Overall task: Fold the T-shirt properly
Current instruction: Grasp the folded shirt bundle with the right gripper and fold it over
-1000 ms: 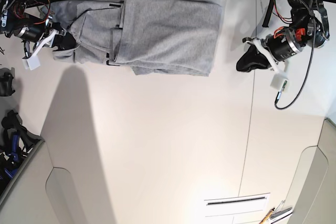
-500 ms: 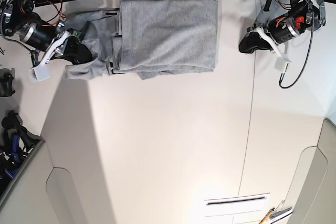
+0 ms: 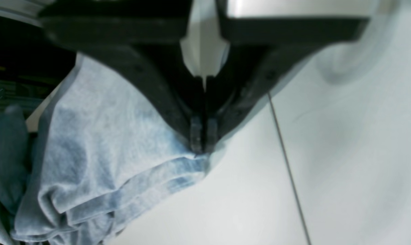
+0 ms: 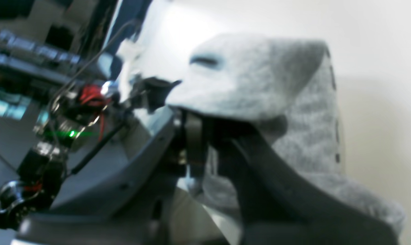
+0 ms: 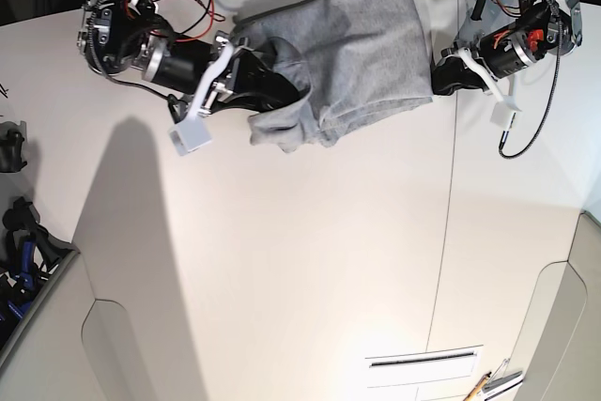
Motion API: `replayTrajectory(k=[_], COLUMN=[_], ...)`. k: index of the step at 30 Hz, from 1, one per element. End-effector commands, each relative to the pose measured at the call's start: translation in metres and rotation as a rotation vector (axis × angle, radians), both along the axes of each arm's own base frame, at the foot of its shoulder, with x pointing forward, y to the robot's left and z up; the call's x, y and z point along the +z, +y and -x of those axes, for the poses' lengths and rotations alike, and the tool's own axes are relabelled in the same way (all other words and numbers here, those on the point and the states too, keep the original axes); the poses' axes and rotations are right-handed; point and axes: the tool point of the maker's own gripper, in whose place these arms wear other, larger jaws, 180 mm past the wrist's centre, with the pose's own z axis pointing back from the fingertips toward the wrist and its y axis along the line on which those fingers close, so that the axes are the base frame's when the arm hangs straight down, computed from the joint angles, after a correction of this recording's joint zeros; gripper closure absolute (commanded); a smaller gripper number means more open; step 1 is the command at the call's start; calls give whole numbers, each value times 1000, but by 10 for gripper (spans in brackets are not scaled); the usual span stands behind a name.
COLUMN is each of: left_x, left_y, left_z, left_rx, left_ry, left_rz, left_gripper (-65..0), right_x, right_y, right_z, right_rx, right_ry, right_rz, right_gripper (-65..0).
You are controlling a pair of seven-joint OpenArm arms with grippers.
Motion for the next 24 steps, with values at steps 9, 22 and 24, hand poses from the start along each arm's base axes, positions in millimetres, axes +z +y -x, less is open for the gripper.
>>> replayTrajectory(k=[9, 22, 24], left_x=[0, 0, 0], left_y=[5, 4, 4], left_z=[2, 1, 1], left_rx=[-8, -8, -8], left_ry=[12, 11, 11], left_rz=[-20, -17, -17], left_gripper=[0, 0, 0], right_x=[28, 22, 22], right_y=[76, 110, 110], right_z=[13, 17, 17], right_rx=[156, 246, 246], right_ry=[-128, -247, -247], right_rz=[-58, 84, 85], right_gripper=[0, 0, 0])
